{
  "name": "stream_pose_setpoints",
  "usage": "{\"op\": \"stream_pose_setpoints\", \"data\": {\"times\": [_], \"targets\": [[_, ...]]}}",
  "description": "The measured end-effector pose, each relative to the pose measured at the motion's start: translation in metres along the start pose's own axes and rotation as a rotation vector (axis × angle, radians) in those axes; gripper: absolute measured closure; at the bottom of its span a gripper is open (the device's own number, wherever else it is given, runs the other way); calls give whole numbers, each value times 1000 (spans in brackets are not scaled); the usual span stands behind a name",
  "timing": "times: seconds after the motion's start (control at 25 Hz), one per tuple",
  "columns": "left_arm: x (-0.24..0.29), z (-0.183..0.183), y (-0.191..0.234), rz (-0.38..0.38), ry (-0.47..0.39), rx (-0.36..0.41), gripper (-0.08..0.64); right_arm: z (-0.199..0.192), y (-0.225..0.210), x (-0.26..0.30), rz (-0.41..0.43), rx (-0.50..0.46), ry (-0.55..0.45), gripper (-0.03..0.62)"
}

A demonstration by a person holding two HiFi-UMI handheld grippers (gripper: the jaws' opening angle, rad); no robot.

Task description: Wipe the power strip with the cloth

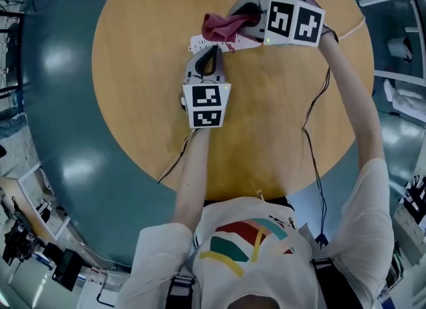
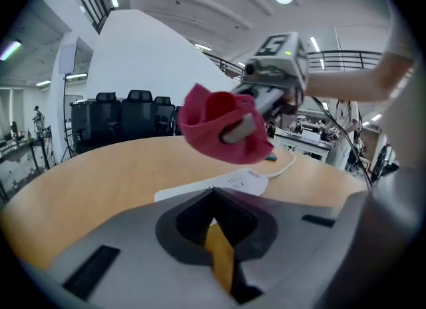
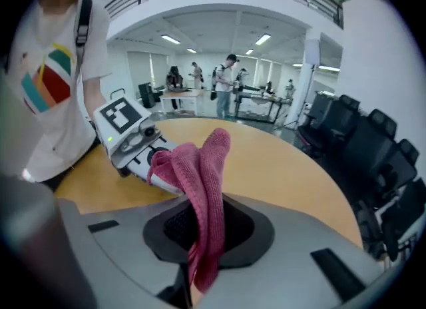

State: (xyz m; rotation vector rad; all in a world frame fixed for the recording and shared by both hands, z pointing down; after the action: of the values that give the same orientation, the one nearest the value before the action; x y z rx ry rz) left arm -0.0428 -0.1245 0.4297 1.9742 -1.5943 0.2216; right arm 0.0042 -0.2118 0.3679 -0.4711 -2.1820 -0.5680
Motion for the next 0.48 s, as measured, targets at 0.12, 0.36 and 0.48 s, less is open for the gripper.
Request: {"op": "stream_pose_setpoints", "data": {"times": [0.12,0.36,0.48], "targets": [[1,0,1,22,-25,38,526,13,-34,30,180,-29,15,552],[8,-7,7,58,-45,82,526,21,-53,98,505,-65,17,552],[7,-7,3,66,-52,90,526,28,-46,107,626,-63,13,554]]}}
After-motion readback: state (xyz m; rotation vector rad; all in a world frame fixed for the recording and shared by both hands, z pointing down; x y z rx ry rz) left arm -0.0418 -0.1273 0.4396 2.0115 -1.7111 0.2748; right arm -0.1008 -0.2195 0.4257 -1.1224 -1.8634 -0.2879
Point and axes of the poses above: the fingertips, and each gripper's own axes: x forward along the fingers, y to its left, z out of its top, the point moved 5 cm from there along -x, backward along the fingers, and after that the axes turned 14 degrees about -x, right-handed, at the moved point
